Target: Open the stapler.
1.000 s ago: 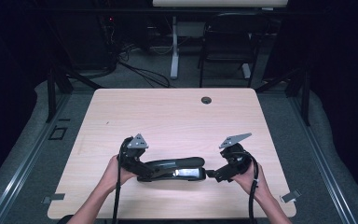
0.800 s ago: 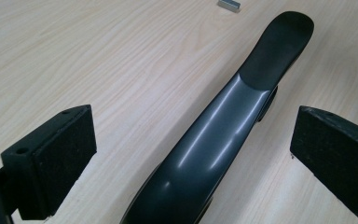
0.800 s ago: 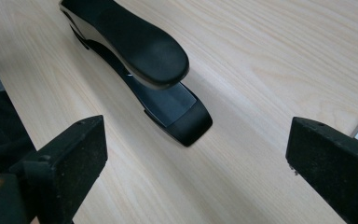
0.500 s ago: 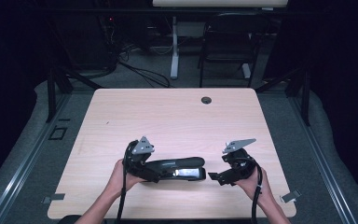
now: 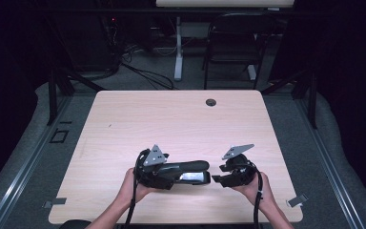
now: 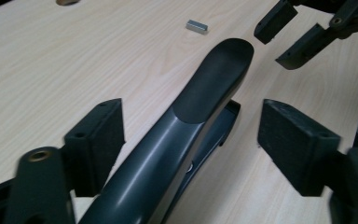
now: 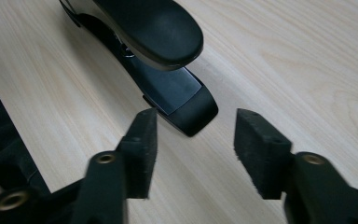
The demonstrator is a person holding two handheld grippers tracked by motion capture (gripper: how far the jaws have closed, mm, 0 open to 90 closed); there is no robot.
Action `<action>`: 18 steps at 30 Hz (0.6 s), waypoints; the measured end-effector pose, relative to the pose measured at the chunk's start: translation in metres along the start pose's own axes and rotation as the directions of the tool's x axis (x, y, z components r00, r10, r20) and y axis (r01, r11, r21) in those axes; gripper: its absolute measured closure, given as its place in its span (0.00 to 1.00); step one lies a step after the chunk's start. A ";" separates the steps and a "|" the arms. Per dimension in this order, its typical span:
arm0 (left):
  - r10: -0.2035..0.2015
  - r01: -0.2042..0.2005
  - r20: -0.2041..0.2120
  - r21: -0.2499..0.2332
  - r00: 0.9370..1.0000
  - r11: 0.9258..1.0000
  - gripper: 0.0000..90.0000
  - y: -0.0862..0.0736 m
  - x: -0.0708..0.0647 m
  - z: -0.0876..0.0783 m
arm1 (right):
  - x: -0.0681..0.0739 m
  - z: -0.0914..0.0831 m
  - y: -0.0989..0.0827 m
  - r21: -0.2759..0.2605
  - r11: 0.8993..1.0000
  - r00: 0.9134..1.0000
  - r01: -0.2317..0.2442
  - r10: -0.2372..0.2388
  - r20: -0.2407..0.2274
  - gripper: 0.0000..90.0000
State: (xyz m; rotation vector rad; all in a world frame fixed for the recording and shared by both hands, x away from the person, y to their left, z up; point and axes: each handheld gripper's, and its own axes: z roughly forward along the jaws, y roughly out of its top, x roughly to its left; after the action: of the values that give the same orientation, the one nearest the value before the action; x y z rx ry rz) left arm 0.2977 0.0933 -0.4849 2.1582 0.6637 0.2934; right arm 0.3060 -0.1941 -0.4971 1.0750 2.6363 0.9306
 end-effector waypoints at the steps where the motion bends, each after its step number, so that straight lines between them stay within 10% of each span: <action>1: 0.007 -0.007 0.000 0.007 1.000 1.000 0.30 0.000 -0.002 0.002 | 0.001 0.001 0.000 0.003 1.000 1.000 0.003 -0.003 0.000 0.62; 18: 0.027 -0.027 -0.007 0.024 1.000 0.999 0.79 -0.006 -0.019 0.019 | 0.027 0.031 0.004 0.032 0.990 0.991 0.135 -0.136 0.010 0.94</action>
State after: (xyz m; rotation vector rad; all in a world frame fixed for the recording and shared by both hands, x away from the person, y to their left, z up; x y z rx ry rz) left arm 0.2876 0.0732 -0.5014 2.1918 0.6457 0.3095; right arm 0.2995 -0.1581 -0.5172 0.8916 2.6834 0.8552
